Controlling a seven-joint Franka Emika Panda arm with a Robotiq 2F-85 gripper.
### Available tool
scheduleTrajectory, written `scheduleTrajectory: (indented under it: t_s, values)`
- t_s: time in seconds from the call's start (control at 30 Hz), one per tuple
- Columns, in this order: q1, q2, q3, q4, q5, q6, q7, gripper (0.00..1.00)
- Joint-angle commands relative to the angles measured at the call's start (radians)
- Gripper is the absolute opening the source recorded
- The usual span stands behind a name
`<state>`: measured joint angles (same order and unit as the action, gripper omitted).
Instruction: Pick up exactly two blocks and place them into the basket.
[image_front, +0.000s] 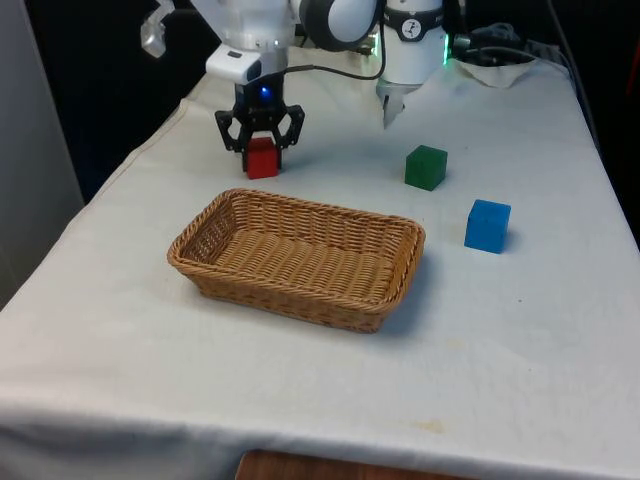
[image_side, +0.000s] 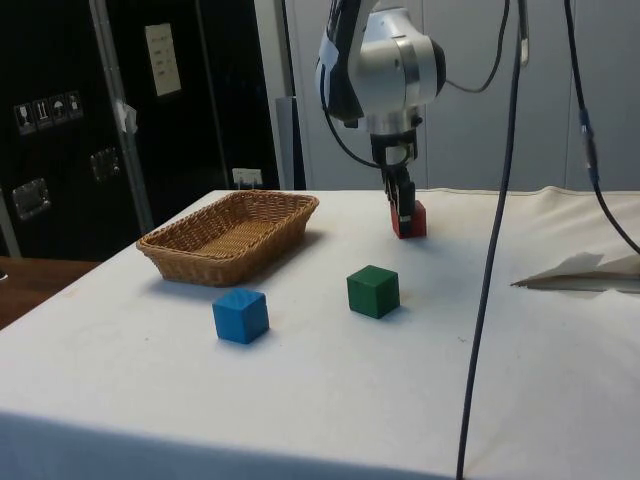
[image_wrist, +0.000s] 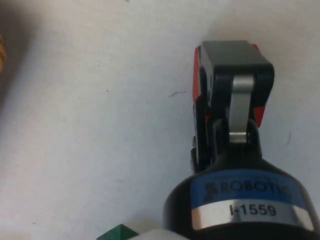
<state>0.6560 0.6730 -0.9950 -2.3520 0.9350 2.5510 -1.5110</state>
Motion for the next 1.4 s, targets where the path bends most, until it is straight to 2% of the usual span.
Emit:
scheduleTrajectory:
  t_s: [0.0,0.03,0.07,0.1,0.3,0.33,0.37,0.53,0.57,0.6,0.63,0.77,0.83,0.87,0.9,1.1,1.13,1.17,1.2,1.23,1.27,1.37]
  values:
    - [0.008,-0.012,-0.016,-0.002,-0.011,-0.008,0.003,0.00]
    - [0.017,-0.018,-0.031,0.001,-0.018,-0.018,0.009,0.00]
    - [0.007,-0.011,-0.015,0.004,-0.001,-0.008,0.000,0.00]
    - [0.022,-0.020,-0.038,0.004,-0.022,-0.023,0.011,0.00]
    - [0.046,-0.039,-0.082,0.027,-0.058,-0.055,0.036,0.00]
    - [0.034,-0.039,-0.065,0.028,-0.039,-0.043,0.022,0.00]
    - [0.050,-0.041,-0.088,0.031,-0.063,-0.060,0.040,0.00]
    - [0.066,-0.051,-0.120,0.061,-0.087,-0.093,0.058,0.00]
    - [0.068,-0.052,-0.125,0.068,-0.092,-0.100,0.061,0.00]
    - [0.054,-0.050,-0.104,0.064,-0.069,-0.082,0.044,0.00]
    - [0.070,-0.053,-0.130,0.075,-0.095,-0.106,0.064,0.00]
    - [0.081,-0.055,-0.150,0.099,-0.103,-0.132,0.073,0.00]
    - [0.091,-0.056,-0.165,0.115,-0.104,-0.150,0.077,0.00]
    - [0.074,-0.052,-0.142,0.114,-0.080,-0.136,0.060,0.00]
    - [0.094,-0.056,-0.169,0.120,-0.104,-0.155,0.078,0.00]
    - [0.121,-0.067,-0.200,0.141,-0.108,-0.180,0.088,0.00]
    - [0.099,-0.060,-0.171,0.141,-0.080,-0.163,0.070,0.00]
    - [0.124,-0.069,-0.203,0.142,-0.109,-0.182,0.089,0.00]
    - [0.132,-0.076,-0.211,0.145,-0.110,-0.186,0.093,0.00]
    - [0.132,-0.076,-0.211,0.145,-0.110,-0.186,0.093,0.00]
    - [0.138,-0.082,-0.216,0.147,-0.111,-0.189,0.095,0.00]
    - [0.145,-0.092,-0.218,0.153,-0.110,-0.191,0.099,0.00]
